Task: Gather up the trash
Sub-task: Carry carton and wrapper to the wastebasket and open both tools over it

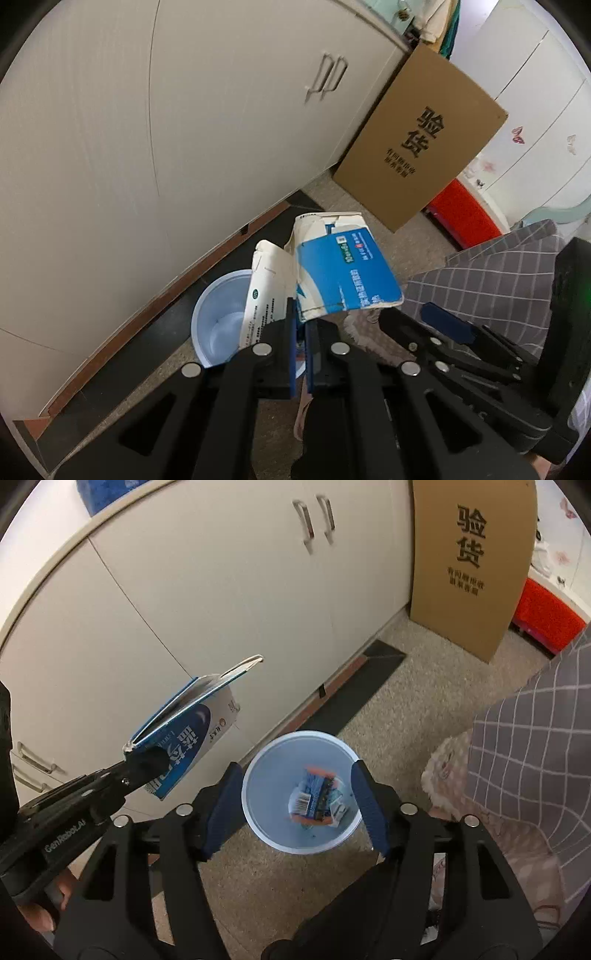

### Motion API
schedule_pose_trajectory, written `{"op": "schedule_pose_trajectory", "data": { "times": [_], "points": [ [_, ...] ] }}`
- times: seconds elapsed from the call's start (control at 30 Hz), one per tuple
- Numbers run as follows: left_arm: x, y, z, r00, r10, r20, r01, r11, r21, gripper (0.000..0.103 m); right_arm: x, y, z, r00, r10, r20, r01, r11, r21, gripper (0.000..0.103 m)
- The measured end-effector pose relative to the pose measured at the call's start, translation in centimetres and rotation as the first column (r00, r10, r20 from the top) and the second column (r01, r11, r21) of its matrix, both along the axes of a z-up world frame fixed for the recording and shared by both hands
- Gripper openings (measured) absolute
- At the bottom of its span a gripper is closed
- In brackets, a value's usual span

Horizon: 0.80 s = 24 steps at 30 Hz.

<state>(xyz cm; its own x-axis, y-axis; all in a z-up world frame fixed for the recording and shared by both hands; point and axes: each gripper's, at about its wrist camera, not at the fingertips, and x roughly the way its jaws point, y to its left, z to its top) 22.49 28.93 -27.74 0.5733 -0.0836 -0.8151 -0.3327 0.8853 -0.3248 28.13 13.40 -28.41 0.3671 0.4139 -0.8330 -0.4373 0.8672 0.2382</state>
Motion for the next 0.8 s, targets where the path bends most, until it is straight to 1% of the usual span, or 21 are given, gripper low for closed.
{"op": "schedule_pose_trajectory", "data": {
  "times": [0.13, 0.2, 0.4, 0.63, 0.8],
  "points": [
    [0.6, -0.1, -1.2, 1.000, -0.001, -0.023, 0.001, 1.000, -0.012, 0.003, -0.3, -0.4, -0.2, 1.000, -0.008, -0.004, 0.008, 1.000, -0.006, 0.068],
    [0.8, -0.4, -1.8, 0.999, -0.008, -0.031, 0.007, 1.000, -0.014, 0.003, -0.4, -0.8, -0.1, 1.000, -0.020, 0.007, 0.020, 1.000, -0.015, 0.069],
    [2.2, -1.1, -3.0, 0.998, -0.032, -0.053, 0.032, 0.999, -0.007, 0.003, -0.7, -2.9, 0.9, 0.994, -0.093, 0.050, 0.093, 0.996, -0.001, 0.070],
    [3.8, -1.8, -3.2, 0.997, -0.051, -0.059, 0.051, 0.999, 0.001, 0.003, -0.8, -4.3, 2.6, 0.978, -0.152, 0.139, 0.153, 0.988, 0.006, 0.070],
    [4.4, -1.8, -2.6, 0.997, -0.056, -0.054, 0.056, 0.998, 0.003, 0.005, -0.9, -5.1, 3.1, 0.973, -0.172, 0.151, 0.169, 0.985, 0.034, 0.071]
  ]
}}
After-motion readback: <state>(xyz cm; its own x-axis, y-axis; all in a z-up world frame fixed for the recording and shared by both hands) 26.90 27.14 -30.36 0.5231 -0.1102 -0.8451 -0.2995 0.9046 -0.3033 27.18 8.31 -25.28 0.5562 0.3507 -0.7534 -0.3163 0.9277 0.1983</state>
